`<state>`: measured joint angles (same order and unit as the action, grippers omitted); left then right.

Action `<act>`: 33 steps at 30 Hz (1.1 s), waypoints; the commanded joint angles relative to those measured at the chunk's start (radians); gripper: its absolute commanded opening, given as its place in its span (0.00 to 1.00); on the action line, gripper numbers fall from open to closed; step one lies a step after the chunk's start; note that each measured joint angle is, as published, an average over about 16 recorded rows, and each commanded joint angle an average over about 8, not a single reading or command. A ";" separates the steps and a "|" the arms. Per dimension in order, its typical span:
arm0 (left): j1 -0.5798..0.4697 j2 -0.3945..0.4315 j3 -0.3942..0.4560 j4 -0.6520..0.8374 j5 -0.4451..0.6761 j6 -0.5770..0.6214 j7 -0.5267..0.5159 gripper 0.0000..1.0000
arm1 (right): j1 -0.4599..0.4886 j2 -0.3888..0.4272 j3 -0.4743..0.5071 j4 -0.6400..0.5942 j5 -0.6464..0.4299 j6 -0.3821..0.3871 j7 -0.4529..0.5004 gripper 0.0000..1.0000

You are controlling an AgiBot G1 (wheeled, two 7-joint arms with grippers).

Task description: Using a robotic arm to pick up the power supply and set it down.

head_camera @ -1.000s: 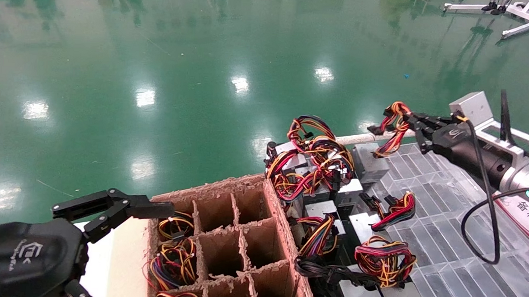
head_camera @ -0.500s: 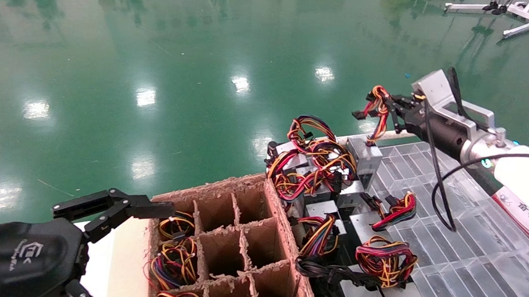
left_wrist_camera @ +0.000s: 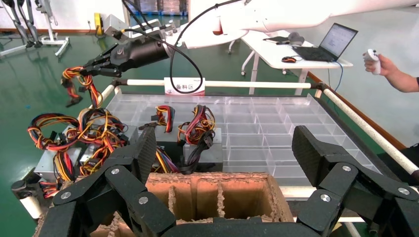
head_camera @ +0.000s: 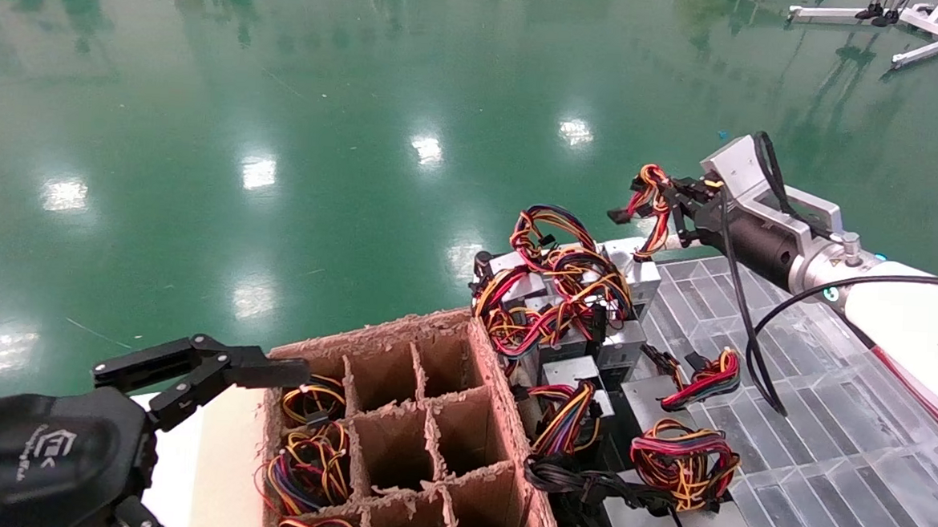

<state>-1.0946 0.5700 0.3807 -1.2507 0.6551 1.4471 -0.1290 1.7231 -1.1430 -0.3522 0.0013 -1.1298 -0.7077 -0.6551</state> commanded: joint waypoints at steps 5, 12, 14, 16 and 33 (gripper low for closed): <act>0.000 0.000 0.000 0.000 0.000 0.000 0.000 1.00 | -0.001 0.001 0.001 0.000 0.002 -0.001 0.000 1.00; 0.000 0.000 0.000 0.000 0.000 0.000 0.000 1.00 | -0.001 0.003 0.001 0.001 0.002 -0.003 0.000 1.00; 0.000 0.000 0.000 0.000 0.000 0.000 0.000 1.00 | -0.001 0.003 0.001 0.001 0.002 -0.003 0.000 1.00; 0.000 0.000 0.000 0.000 0.000 0.000 0.000 1.00 | -0.001 0.003 0.000 0.001 0.002 -0.004 0.000 1.00; 0.000 0.000 0.000 0.000 0.000 0.000 0.000 1.00 | -0.001 0.004 0.000 0.002 0.002 -0.005 0.000 1.00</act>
<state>-1.0946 0.5700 0.3807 -1.2507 0.6551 1.4471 -0.1290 1.7223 -1.1390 -0.3523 0.0036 -1.1283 -0.7128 -0.6553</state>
